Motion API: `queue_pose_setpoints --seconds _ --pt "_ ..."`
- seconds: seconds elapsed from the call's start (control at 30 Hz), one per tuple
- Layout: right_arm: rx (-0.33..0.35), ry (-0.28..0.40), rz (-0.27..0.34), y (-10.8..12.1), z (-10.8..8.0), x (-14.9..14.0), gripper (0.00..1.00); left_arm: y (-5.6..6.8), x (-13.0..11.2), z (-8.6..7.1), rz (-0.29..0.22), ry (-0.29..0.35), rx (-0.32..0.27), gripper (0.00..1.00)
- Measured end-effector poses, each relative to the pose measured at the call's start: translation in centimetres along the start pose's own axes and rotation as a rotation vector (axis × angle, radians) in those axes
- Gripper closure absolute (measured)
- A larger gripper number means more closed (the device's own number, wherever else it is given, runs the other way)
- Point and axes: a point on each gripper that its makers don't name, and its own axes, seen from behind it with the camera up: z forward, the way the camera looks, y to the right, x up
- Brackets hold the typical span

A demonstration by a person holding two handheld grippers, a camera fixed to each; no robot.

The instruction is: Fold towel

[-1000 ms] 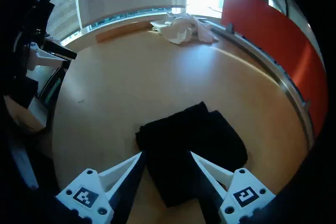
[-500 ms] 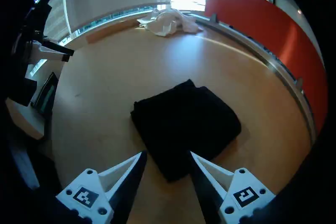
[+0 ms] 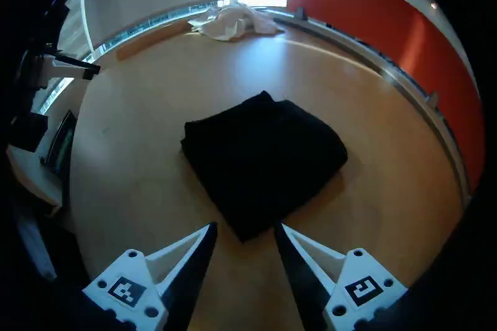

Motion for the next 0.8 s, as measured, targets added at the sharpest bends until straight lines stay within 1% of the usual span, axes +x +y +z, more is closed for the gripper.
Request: queue_pose_setpoints --seconds 0.1,0.2,0.33,0.5,0.57,0.67,0.8 --pt "-0.001 -0.01 0.012 -0.06 0.22 -0.72 0.32 0.02 -0.05 -0.04 0.0 0.0 0.0 0.11" --pt "-0.003 -0.014 0.022 -0.05 0.47 -1.1 0.37 0.03 -0.1 -0.09 0.001 -0.001 -0.001 0.11" --pt "-0.011 -0.011 0.037 0.18 0.72 -1.1 0.51 0.04 -0.11 -0.18 0.001 0.001 -0.002 0.11" --pt "-0.018 -0.008 0.057 0.5 0.81 -1.07 0.76 0.03 -0.04 -0.26 -0.001 0.003 -0.005 0.11" --pt "-0.013 -0.004 0.062 0.39 0.74 -1.03 0.83 0.04 -0.04 -0.28 0.0 0.003 -0.005 0.11" --pt "-0.012 0.008 0.061 0.29 0.72 -0.78 0.91 0.02 -0.13 -0.29 0.001 0.002 -0.004 0.11" --pt "-0.02 0.017 0.052 0.35 0.62 -0.37 0.94 0.06 -0.21 -0.24 0.001 0.0 -0.006 0.11"
